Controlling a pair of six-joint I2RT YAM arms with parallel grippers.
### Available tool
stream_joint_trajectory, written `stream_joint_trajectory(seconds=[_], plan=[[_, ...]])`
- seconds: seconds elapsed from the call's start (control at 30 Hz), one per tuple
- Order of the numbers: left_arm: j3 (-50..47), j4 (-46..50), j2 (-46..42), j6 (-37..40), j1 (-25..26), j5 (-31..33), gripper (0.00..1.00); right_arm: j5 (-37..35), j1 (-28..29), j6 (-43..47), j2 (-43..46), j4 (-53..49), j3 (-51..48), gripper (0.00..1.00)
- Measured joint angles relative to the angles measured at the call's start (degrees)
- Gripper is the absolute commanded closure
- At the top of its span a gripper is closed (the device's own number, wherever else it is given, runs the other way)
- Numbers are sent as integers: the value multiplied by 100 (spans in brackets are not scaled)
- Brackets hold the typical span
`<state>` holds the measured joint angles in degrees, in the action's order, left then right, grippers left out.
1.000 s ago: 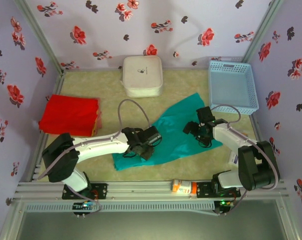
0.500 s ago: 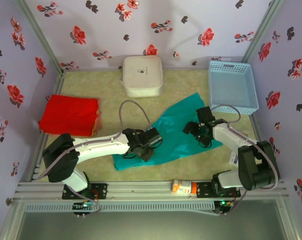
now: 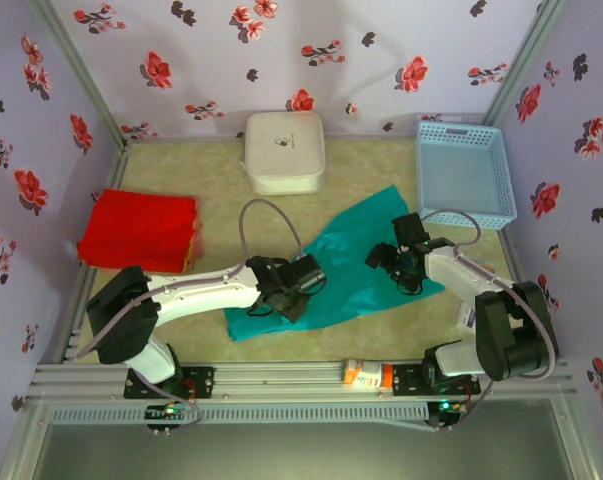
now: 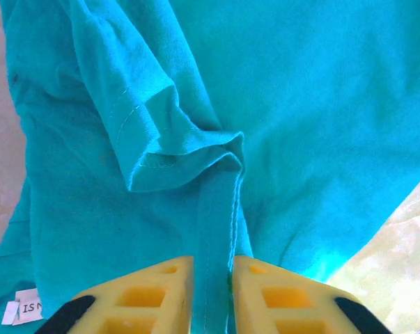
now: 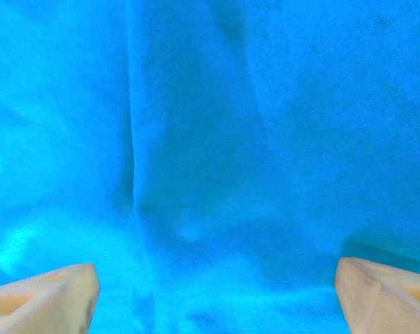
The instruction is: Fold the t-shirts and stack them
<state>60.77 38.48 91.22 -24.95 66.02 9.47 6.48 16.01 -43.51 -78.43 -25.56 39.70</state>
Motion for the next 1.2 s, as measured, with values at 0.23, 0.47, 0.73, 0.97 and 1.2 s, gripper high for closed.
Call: stream_joint_trajectory(seconds=[0.23,0.47,0.73,0.97,1.2], plan=[[0,-2,37,-17,0,-46,74,0,0,0,0,2,0,12],[4,0,214,-20,0,-44,82,2,0,0,0,2,0,12],[70,72,210,-35,-15,66,98,2,0,0,-85,4,0,12],[267,308,-195,-2,-297,251,100,0,0,2,-85,0,2,12],[656,649,-732,439,-1167,651,100,0,0,2,-79,0,2,13]])
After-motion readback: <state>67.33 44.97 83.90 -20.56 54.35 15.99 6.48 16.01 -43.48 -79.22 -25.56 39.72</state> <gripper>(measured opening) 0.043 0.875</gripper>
